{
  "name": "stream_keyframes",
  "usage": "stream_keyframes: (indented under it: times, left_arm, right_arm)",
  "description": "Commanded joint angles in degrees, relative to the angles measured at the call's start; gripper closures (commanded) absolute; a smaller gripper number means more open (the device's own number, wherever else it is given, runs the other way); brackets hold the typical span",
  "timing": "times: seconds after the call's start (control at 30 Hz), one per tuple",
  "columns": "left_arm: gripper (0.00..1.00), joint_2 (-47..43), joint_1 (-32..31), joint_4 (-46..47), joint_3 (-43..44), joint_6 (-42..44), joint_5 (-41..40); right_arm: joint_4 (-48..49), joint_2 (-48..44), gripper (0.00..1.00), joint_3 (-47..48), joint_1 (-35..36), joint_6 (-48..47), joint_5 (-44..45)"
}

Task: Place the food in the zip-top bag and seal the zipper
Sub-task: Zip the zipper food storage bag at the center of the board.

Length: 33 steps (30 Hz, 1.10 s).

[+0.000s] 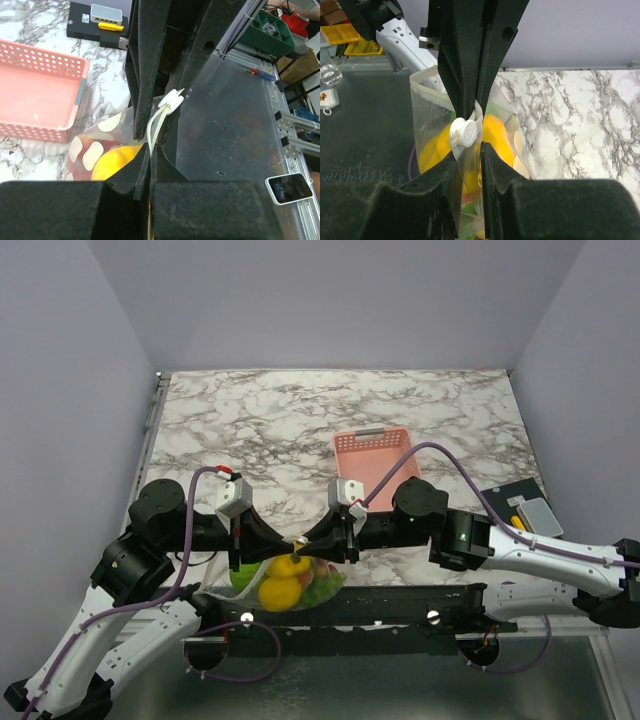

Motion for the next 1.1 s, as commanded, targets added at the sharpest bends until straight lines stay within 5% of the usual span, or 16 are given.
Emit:
stream_keyframes:
  times: [0.0, 0.6, 0.9, 1.07]
  left_arm:
    - [1.0, -0.84, -0.18, 2.51, 1.5, -0.56, 2.68]
    - [1.0, -1.06, -0.18, 2.55, 0.73, -0.52, 3.31]
    - [1.0, -0.88, -0.18, 2.55, 1.17, -0.62, 3.43]
    - [1.0, -0.87, -0.14, 2.63, 1.08, -0.63, 2.76]
  right_arm:
    - [1.77, 1.12, 0.76, 1.4, 0.35, 0.13, -1.87]
    - [-0.83, 1.26, 0.77, 4.15, 0.32, -0.39, -2.08]
    - [-1.37, 2.07, 0.99, 4.45, 0.35, -0.58, -2.77]
    - [-2.94, 1.94, 0.99, 5.35, 0.37, -0.65, -2.06]
